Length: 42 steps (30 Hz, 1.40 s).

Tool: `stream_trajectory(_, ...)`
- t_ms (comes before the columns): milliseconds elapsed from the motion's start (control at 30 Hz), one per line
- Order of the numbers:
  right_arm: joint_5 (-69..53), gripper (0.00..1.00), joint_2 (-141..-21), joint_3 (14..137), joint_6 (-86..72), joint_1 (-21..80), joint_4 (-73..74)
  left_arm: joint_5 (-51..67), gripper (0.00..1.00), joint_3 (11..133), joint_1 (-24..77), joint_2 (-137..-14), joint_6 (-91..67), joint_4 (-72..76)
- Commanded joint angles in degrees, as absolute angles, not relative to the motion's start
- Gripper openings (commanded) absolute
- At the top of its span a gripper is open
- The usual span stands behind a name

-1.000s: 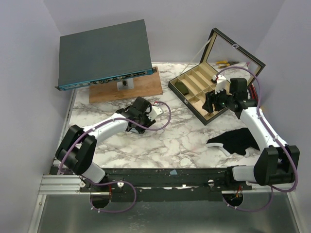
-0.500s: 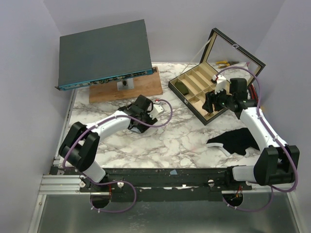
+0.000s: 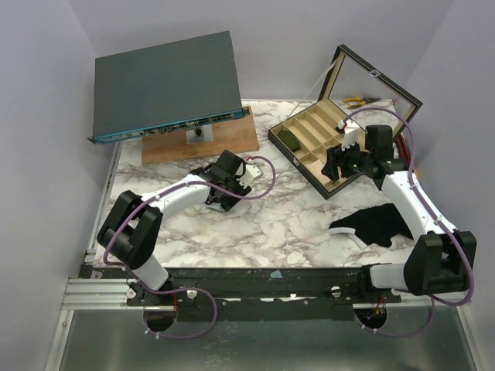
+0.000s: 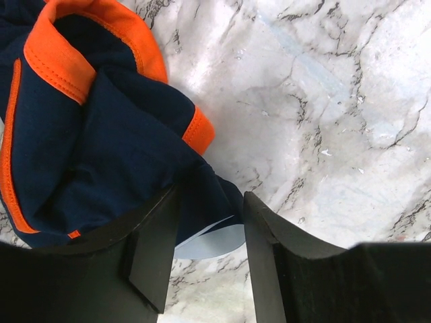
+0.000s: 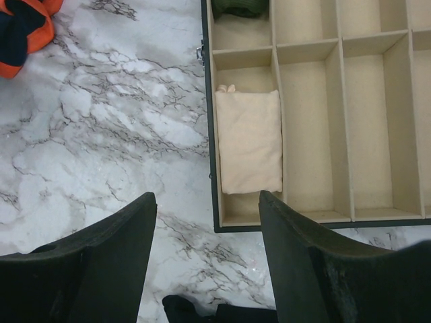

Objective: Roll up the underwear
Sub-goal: Move the underwear to the center of the board.

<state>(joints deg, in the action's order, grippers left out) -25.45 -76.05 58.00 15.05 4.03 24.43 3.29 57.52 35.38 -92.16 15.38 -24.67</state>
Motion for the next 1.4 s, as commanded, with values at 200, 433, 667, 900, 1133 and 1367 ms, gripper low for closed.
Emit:
stream_trajectory(200, -26.9, 0.66, -75.9, 56.9, 15.2, 4.0, 23.7, 3.7, 0.39, 60.2, 33.9, -93.6, 13.0, -22.6)
stream_trajectory(433, -26.8, 0.66, -76.0, 56.9, 15.3, 4.0, 23.7, 4.4, 0.15, 60.0, 33.5, -93.6, 13.7, -23.1)
stream_trajectory(667, -31.9, 0.66, -76.7, 59.8, 15.9, 4.0, 26.1, 12.3, 0.00, 67.4, 33.1, -86.6, 17.2, -32.5)
stream_trajectory(900, -44.1, 0.67, -75.8, 65.9, 19.9, 4.1, 30.7, 17.1, 0.00, 84.7, 33.1, -80.2, 15.5, -42.7)
stream_trajectory(1133, -52.1, 0.70, -75.0, 66.4, 19.8, 8.1, 28.1, 21.2, 0.00, 91.8, 33.1, -82.2, 4.2, -42.2)
stream_trajectory(1367, -58.5, 0.70, -76.1, 65.2, 21.1, 10.0, 29.1, 24.1, 0.00, 97.9, 33.1, -88.1, -9.1, -41.3)
